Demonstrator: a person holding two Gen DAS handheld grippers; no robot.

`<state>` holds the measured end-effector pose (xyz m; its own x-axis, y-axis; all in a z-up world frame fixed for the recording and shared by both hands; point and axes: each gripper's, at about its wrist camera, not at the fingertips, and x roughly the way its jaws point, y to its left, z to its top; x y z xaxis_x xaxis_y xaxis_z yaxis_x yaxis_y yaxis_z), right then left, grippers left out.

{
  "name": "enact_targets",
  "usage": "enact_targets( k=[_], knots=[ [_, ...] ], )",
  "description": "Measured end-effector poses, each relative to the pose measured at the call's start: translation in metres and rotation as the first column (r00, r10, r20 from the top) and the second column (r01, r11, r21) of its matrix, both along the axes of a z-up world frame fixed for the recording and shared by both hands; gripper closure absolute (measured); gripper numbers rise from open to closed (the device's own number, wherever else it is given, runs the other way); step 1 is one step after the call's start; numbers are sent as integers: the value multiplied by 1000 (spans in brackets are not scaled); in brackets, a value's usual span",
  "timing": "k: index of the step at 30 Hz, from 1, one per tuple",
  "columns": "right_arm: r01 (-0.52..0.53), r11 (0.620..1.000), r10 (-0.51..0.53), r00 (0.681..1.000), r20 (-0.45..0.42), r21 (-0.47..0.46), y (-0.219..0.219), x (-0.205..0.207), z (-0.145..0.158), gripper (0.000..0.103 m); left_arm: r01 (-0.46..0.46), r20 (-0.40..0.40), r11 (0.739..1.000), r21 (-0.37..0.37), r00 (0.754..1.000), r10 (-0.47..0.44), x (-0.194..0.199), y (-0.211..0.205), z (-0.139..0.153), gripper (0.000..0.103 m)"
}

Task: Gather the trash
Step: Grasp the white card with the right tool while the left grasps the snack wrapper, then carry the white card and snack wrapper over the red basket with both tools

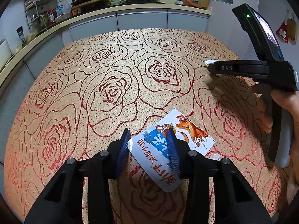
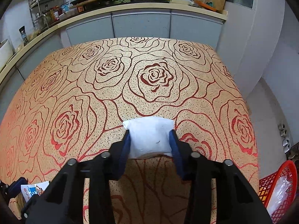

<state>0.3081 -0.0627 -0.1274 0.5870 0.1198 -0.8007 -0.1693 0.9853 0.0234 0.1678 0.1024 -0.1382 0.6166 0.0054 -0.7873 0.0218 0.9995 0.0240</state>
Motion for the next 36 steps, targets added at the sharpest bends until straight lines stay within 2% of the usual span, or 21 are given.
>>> enact_targets(
  k=[4, 6, 11, 21, 36],
  knots=[
    [-6, 1000, 6, 1000, -2, 5, -1, -3, 1, 79, 2, 3, 1000, 2, 1000, -2, 1, 0, 0, 78],
    [-10, 1000, 10, 1000, 1, -2, -1, -6, 1, 81, 1, 4, 1000, 7, 1000, -1, 2, -1, 0, 86],
    [-12, 1000, 12, 1000, 3, 3, -3, -10, 2, 84, -5, 7, 1000, 3, 1000, 5, 4, 1, 0, 90],
    [-5, 1000, 4, 1000, 28, 22, -12, -23, 15, 85, -19, 29, 1000, -16, 999, 19, -1, 3, 9, 98],
    [4, 997, -11, 995, 96, 82, -31, -58, 50, 85, -7, 93, 998, -58, 996, 12, -25, 3, 39, 101]
  ],
)
